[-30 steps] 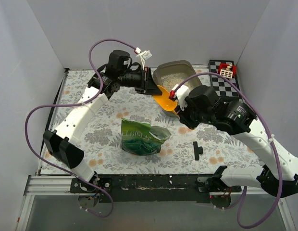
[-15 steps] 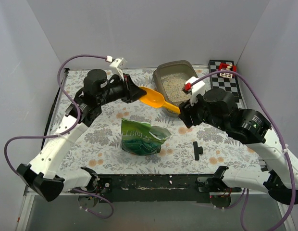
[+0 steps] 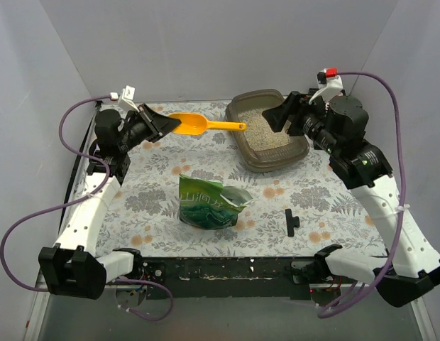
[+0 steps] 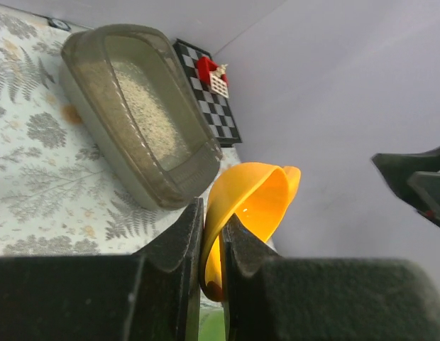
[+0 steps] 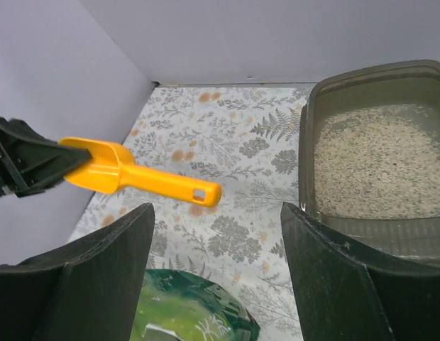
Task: Fill the litter box with clean litter
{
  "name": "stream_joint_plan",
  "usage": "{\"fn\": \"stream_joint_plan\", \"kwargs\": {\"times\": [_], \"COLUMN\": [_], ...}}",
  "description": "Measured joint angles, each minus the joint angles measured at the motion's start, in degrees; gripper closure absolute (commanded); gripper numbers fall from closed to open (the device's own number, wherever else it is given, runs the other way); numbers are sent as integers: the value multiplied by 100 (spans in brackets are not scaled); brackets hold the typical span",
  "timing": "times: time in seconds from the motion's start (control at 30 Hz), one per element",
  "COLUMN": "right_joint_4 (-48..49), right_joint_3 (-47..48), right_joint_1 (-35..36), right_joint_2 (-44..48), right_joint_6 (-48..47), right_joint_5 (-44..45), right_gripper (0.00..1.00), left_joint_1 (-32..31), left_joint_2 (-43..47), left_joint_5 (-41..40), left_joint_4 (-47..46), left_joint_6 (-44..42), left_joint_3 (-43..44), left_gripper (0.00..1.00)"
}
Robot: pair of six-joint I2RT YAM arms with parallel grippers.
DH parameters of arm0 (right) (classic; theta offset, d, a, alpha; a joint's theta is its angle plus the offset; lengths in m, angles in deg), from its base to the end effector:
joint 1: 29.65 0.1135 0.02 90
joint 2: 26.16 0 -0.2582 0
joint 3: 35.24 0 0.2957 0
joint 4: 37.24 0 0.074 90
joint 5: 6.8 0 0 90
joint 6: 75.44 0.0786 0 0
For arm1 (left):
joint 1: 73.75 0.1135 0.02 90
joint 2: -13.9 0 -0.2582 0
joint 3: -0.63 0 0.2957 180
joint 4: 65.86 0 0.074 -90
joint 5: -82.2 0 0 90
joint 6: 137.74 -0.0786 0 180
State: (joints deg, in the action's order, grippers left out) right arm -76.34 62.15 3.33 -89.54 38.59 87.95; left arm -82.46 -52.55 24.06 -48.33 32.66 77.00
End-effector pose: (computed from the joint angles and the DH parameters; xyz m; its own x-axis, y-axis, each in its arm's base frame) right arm 0.2562 0.1585 0.4962 -0.2607 0.3146 -0.9127 -0.4020 0.8242 0.3989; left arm 0.3373 -0.0937 0.3825 -0.6586 -0.7463 -0.0964 -0.0214 0.1466 -0.9890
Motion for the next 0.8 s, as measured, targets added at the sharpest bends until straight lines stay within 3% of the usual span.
{"fn": "stream_joint_plan", "kwargs": {"times": [0.23,0.4,0.67,0.8], "right_joint_4": [2114,3412,5145,5243], "right_joint_3": [-1554,-2649,-3283,-3311], "right_joint_1": [-1143,-1364,-1390,-1388], "right_joint_2": [-271,-452,-463,-433], "right_joint_6": [1259,1956,2841,2966], "right_joint_5": [-2017,-2962,-3563,-3440], "right_gripper": [21,21,21,21], "left_joint_1": [428,476,485,487], "left_joint_2": [-216,-295,-295,-286], "left_joint_5": [1056,1414,1598,1633], "left_joint_4": [-1543,-2039,-2168,-2284], "left_joint_6": [1255,1668,1897,1961], "left_joint_3": [-844,-903,-903,-929], "left_gripper": [100,100,100,100]}}
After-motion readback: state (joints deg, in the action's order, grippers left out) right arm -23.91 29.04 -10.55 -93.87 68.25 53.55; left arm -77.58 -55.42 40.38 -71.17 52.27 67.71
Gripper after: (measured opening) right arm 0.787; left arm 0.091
